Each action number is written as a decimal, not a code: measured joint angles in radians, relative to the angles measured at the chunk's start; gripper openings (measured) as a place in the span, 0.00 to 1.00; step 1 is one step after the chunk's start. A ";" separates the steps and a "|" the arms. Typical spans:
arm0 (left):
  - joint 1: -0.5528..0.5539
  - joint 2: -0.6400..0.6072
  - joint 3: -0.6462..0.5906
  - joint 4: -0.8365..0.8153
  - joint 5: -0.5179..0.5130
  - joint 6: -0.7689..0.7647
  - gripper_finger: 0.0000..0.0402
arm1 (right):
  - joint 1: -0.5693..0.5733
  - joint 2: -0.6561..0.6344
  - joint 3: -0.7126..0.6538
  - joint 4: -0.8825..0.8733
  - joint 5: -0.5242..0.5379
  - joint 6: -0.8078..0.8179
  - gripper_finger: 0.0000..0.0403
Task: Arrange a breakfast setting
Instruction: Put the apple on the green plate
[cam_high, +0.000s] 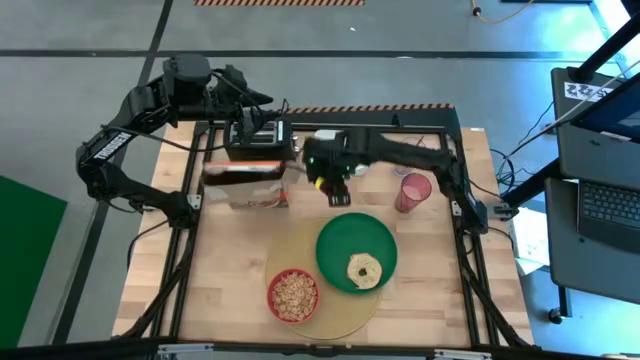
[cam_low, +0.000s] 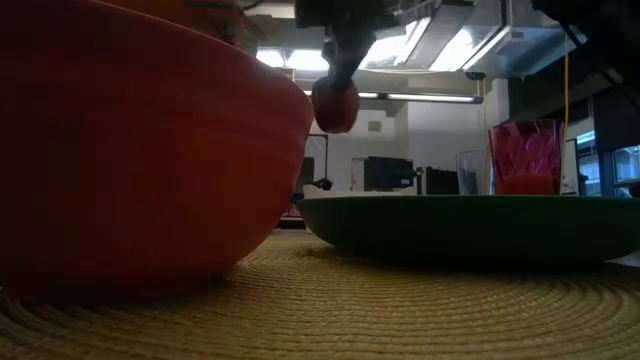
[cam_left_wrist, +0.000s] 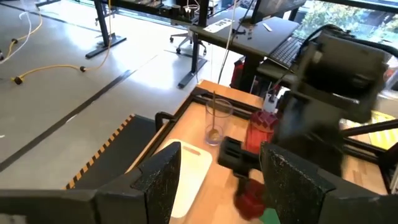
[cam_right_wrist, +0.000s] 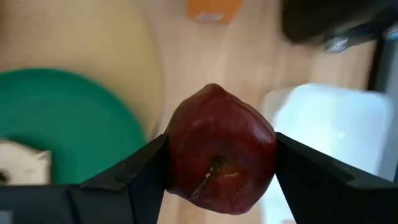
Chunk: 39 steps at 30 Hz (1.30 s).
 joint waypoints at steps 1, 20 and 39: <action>0.000 0.000 0.000 0.000 0.001 0.000 0.53 | 0.020 0.000 0.000 -0.016 0.018 0.028 0.63; 0.000 0.000 0.000 -0.003 0.116 0.027 0.53 | 0.127 -0.010 -0.001 -0.116 0.147 0.332 0.63; 0.000 0.000 0.000 -0.003 0.140 0.027 0.53 | 0.266 -0.094 -0.236 0.092 0.079 0.485 0.62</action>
